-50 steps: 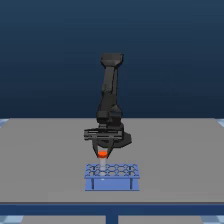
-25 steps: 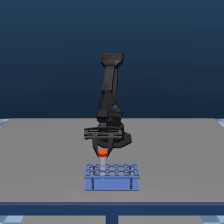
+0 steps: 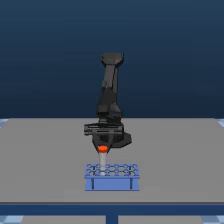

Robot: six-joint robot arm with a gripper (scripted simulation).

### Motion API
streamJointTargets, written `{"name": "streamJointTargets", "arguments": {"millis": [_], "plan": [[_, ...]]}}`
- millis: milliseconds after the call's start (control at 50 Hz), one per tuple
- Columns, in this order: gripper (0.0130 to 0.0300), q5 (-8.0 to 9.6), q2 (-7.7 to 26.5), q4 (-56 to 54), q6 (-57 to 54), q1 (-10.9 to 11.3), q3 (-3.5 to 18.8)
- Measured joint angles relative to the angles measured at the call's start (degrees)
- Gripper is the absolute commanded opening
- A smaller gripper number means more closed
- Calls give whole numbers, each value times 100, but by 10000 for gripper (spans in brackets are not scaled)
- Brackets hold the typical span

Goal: Pick up the centrifuge tube on the rack

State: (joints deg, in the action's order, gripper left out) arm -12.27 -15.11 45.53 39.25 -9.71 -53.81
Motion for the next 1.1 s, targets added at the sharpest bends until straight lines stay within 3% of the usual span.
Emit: {"name": "streamJointTargets", "arguments": {"millis": [540, 1100], "plan": [[130, 299, -292, 2327, 2316, 1, 211], [130, 385, -493, 4868, 4885, 1, 397]]}}
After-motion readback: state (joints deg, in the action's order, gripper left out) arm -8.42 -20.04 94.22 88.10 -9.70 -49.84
